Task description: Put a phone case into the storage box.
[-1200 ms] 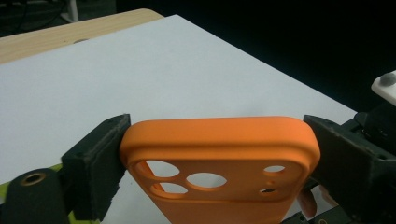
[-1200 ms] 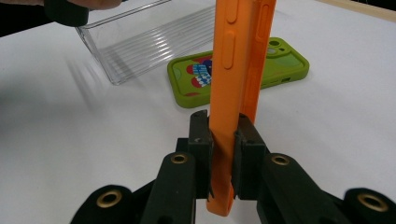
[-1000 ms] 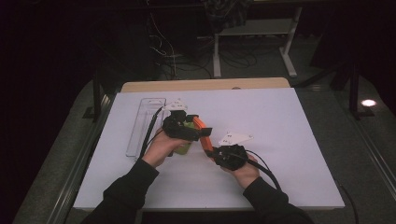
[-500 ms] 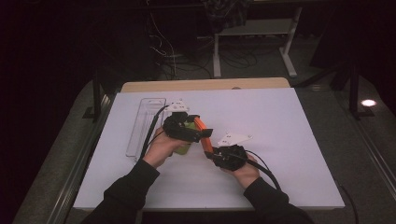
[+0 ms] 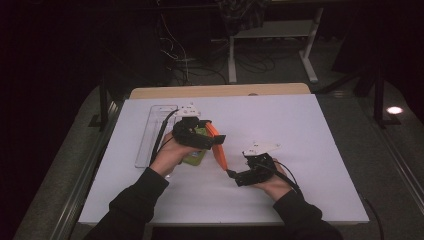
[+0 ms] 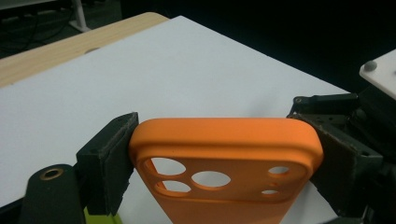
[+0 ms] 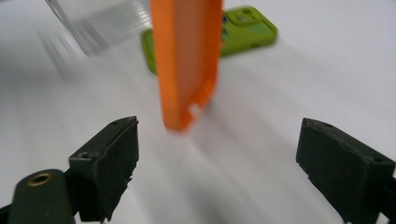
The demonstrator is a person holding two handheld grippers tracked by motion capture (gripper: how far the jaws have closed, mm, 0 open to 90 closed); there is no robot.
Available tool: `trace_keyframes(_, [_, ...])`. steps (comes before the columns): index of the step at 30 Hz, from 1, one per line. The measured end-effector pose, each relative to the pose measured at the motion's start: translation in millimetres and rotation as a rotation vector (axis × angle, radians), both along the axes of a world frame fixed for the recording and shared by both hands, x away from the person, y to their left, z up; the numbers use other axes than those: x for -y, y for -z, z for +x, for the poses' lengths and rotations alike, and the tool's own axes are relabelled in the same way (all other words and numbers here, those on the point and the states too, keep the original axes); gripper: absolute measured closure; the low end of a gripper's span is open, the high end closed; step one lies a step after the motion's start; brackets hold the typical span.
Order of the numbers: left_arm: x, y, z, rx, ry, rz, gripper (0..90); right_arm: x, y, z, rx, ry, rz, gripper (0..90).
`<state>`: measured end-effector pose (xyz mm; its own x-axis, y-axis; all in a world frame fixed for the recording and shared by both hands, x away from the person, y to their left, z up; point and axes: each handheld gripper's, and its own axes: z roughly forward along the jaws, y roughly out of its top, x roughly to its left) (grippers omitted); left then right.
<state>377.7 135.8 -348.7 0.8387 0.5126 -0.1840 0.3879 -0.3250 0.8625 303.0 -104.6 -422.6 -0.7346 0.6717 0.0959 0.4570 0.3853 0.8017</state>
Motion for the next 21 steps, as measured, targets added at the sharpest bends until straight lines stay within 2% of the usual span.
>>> trace_keyframes(2, [-2.5,-5.0,3.0,0.008,-0.007,-0.003,16.8,8.0,1.7,-1.2,0.008,0.001,-0.021,5.0])
trace_keyframes(4, [-4.3,-9.5,5.6,0.014,-0.014,-0.005,16.8,15.8,2.8,-1.6,-0.012,0.0,-0.019,0.1])
trace_keyframes(13, [-22.5,-35.9,15.5,0.064,-0.056,0.012,16.8,50.3,9.1,-10.0,-0.003,-0.013,-0.019,0.0])
trace_keyframes(21, [-45.1,-53.1,21.3,0.101,-0.099,0.028,16.8,65.6,16.9,-18.5,-0.009,-0.002,-0.041,0.0])
